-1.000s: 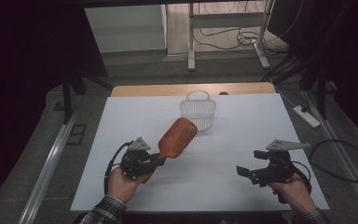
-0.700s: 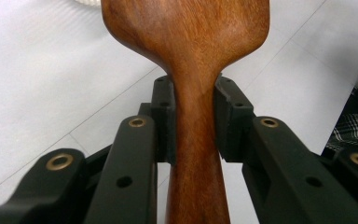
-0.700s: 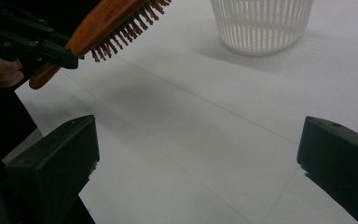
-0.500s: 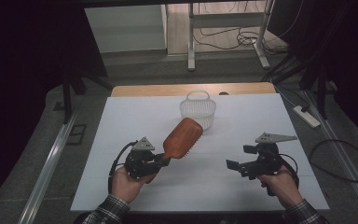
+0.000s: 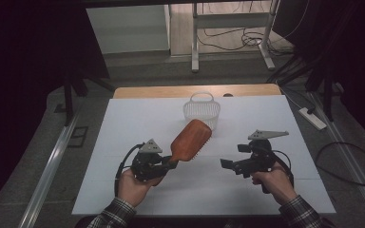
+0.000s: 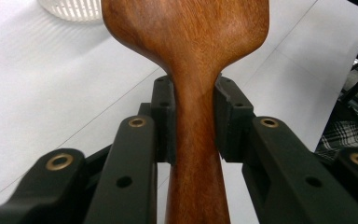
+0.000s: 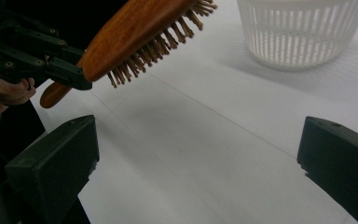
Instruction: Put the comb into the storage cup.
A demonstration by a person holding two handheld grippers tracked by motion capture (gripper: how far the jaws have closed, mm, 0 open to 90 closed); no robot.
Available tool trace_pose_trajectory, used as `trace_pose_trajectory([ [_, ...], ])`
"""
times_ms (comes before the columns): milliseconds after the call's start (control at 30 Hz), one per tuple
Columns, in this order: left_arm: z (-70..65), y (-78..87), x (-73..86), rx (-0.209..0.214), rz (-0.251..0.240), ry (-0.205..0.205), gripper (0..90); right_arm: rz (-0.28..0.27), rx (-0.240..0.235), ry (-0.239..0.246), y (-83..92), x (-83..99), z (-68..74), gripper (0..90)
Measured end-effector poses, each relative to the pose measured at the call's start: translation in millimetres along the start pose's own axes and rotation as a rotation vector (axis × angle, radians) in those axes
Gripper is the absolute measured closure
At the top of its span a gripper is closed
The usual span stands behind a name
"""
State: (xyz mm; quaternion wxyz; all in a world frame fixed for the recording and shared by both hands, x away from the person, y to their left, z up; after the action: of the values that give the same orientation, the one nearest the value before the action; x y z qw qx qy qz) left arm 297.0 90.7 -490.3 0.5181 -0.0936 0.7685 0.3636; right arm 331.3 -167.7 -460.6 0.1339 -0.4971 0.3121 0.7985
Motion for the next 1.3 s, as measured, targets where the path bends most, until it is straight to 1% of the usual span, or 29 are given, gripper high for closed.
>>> trace_pose_trajectory([
  [67,-0.8,-0.9,-0.7,0.0,-0.003,-0.001,71.9,0.001,-0.005,0.003,-4.2,-2.1,1.4,0.0],
  [167,-1.6,-1.7,-2.1,0.002,-0.007,-0.003,71.9,-0.005,-0.011,-0.008,-9.6,-5.0,3.2,0.0],
  [300,-2.8,-2.8,-3.7,0.005,-0.013,-0.003,71.9,-0.014,-0.011,-0.012,-16.4,-8.5,3.8,0.0],
  [700,-6.8,-8.0,-7.4,0.014,-0.022,-0.004,71.9,0.011,-0.006,-0.072,-32.2,-15.1,6.3,0.0],
  [867,-7.7,-9.6,-8.7,0.014,-0.026,-0.004,71.9,0.017,-0.019,-0.081,-39.8,-17.6,8.1,0.0],
  [967,-8.3,-10.6,-9.0,0.016,-0.026,-0.005,71.9,0.02,-0.022,-0.1,-44.0,-18.8,8.9,0.0],
  [1167,-8.6,-11.9,-9.5,0.014,-0.028,-0.005,71.9,0.022,-0.033,-0.117,-50.0,-20.5,10.5,0.0],
  [1300,-9.0,-12.2,-10.2,0.014,-0.033,-0.002,71.9,0.028,-0.048,-0.128,-57.2,-21.6,13.1,0.0],
])
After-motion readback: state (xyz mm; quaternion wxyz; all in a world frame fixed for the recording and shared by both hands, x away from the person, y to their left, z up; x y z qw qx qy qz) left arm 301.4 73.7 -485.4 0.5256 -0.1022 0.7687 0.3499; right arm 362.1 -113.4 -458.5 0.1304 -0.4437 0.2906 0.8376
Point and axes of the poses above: each handheld gripper's, and its own axes: y roughly backward along the jaws, x roughly out of its underside, z roughly to its left, the point moved 6 cm from there along -y, roughly forward along the jaws, and after that the axes turned 14 degrees about -z, right-handed, at the moved point
